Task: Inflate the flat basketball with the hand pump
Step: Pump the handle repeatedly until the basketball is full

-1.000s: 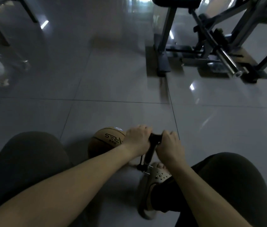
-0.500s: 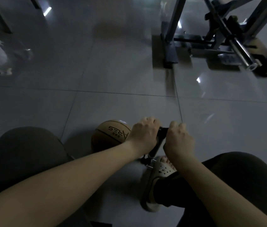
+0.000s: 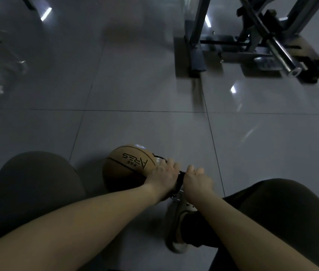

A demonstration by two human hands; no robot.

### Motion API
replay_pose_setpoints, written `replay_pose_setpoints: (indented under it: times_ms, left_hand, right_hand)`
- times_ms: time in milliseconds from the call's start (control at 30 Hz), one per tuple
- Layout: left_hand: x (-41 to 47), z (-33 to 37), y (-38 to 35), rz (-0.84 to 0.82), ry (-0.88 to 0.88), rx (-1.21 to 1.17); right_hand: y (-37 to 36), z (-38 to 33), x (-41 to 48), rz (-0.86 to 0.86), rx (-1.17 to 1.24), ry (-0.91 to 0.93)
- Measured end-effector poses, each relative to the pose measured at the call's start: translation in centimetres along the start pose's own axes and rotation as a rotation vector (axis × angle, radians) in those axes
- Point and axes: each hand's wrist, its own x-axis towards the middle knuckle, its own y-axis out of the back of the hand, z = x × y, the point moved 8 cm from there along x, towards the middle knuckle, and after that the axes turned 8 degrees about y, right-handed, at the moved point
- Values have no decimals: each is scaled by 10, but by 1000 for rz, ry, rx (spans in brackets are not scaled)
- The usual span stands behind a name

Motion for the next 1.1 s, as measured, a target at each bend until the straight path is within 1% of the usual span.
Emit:
replay_pose_setpoints:
  times_ms: [100, 167, 233, 267, 333, 400, 467, 533, 567, 633, 700, 767, 867, 933, 1000, 1100]
  left_hand:
    - [-2, 0, 2, -11, -15, -12]
    - [-4, -1, 6, -31, -36, -20]
    - [-3, -6, 22, -8, -32, -95]
    - [-1, -11, 37, 26, -19, -160]
    - [2, -20, 79, 132, 7, -275]
    - [1, -27, 121, 258, 17, -335]
    - [-5, -30, 148, 343, 1, -355]
    - [-9, -32, 149, 364, 0, -370]
    - [-10, -32, 143, 363, 6, -380]
    - [-13, -29, 124, 362, 32, -376]
    - [-14, -21, 103, 338, 35, -341]
    - [-13, -12, 88, 310, 7, -312]
    - [-7, -7, 64, 277, 6, -251]
    - [-3, -5, 52, 266, 7, -200]
    - [0, -4, 38, 271, -11, -102]
    - [5, -2, 17, 217, -35, -8]
  right_hand:
    - [6, 1, -7, 24, 102, -18]
    - [15, 4, -15, 69, 213, -56]
    - [32, 4, -23, 145, 287, -56]
    - [45, 5, -28, 240, 319, -54]
    - [79, 11, -42, 489, 390, -47]
    - [109, 13, -59, 707, 416, -17]
    - [129, 12, -73, 848, 392, 26]
    - [136, 9, -76, 906, 367, 44]
    - [134, 8, -73, 895, 348, 39]
    - [123, 8, -59, 818, 274, 3]
    - [110, 10, -47, 695, 158, -41]
    - [98, 14, -39, 587, 96, -76]
    - [76, 16, -28, 415, 105, -120]
    - [64, 13, -19, 310, 100, -115]
    - [53, 11, -11, 241, 98, -90]
    - [36, 10, -3, 150, 91, -66]
